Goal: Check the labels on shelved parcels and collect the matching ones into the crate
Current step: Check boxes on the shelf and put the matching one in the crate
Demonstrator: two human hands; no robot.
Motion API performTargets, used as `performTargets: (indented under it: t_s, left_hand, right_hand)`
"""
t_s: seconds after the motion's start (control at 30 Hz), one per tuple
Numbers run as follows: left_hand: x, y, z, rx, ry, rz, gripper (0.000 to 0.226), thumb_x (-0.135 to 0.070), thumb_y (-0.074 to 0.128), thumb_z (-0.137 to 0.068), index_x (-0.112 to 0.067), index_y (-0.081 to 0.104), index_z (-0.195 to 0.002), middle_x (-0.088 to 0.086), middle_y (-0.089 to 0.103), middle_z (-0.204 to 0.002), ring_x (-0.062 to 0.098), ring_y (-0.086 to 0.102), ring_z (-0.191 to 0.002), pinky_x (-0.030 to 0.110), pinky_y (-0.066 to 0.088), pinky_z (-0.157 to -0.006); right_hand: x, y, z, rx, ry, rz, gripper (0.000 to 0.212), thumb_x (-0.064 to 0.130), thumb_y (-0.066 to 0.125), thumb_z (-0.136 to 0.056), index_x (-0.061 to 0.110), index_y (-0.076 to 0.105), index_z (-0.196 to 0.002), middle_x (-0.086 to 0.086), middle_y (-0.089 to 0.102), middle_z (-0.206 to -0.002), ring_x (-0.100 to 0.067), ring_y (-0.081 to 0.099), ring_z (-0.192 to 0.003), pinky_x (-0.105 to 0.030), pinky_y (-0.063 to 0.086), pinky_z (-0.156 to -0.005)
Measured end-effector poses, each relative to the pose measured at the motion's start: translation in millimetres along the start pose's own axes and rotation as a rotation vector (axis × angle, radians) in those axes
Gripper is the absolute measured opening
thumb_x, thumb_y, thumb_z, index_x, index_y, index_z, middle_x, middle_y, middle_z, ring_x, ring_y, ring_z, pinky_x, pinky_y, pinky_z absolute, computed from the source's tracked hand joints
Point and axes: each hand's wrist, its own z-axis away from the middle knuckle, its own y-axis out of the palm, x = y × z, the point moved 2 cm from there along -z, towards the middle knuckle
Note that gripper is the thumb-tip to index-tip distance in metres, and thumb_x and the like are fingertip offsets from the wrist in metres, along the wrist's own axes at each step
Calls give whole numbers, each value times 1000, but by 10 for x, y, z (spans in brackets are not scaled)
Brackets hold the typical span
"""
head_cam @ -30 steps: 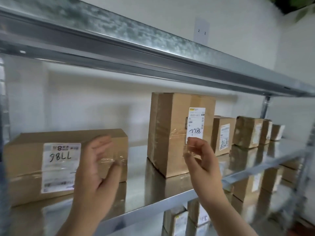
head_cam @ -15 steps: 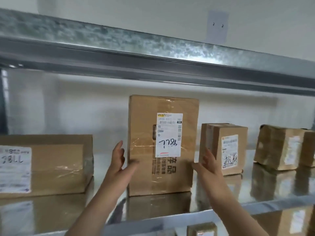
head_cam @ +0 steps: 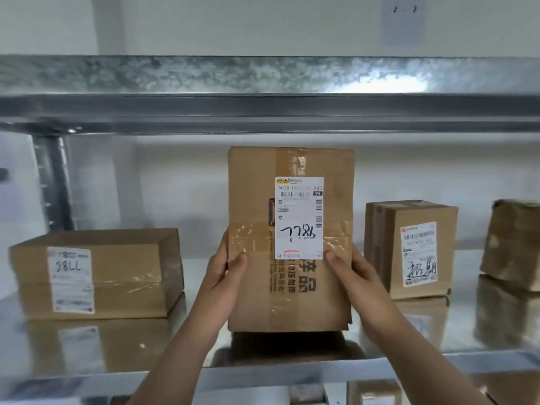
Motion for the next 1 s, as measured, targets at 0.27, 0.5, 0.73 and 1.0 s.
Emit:
performTargets:
  t_s: [0.27, 0.5, 0.73, 1.0]
  left_hand:
    - [-278, -113, 296, -145, 174, -138, 51, -58, 55, -95, -57, 43, -145, 1, 55, -93, 1, 61, -89, 9, 41, -89]
    - [-129, -120, 398, -84, 140, 69, 40, -64, 57, -87, -79, 46, -122, -54, 49, -129, -37, 39, -116, 20, 27, -111]
    - [16, -94, 338, -146, 125, 143, 35, -56, 57, -85, -74, 56, -115, -55, 58, -112, -35, 52, -98, 17, 38, -94]
    - [98, -304, 94, -121, 128, 207, 51, -55, 81, -77, -33, 69, -121, -4, 79, -107, 13, 77, -96, 25, 62, -72]
  right_hand:
    - [167, -60, 303, -11, -62, -55, 37, 54, 63, -77, 41, 79, -109, 4, 82, -108, -15, 79, -96, -41, 57, -90]
    - [86, -116, 253, 72, -59, -11, 65, 86, 39, -91, 47, 67, -133, 11, 75, -129, -14, 69, -123, -51, 47, -113]
    - [86, -191, 111, 14, -99, 4, 30, 52, 50, -101, 60, 60, -128, 35, 72, -115, 11, 68, -106, -28, 52, -93]
    - [-82, -362, -176, 282, 55, -110, 149, 75, 96, -34, 47, 20, -159, 9, 63, -145, -14, 57, -137, -50, 33, -126]
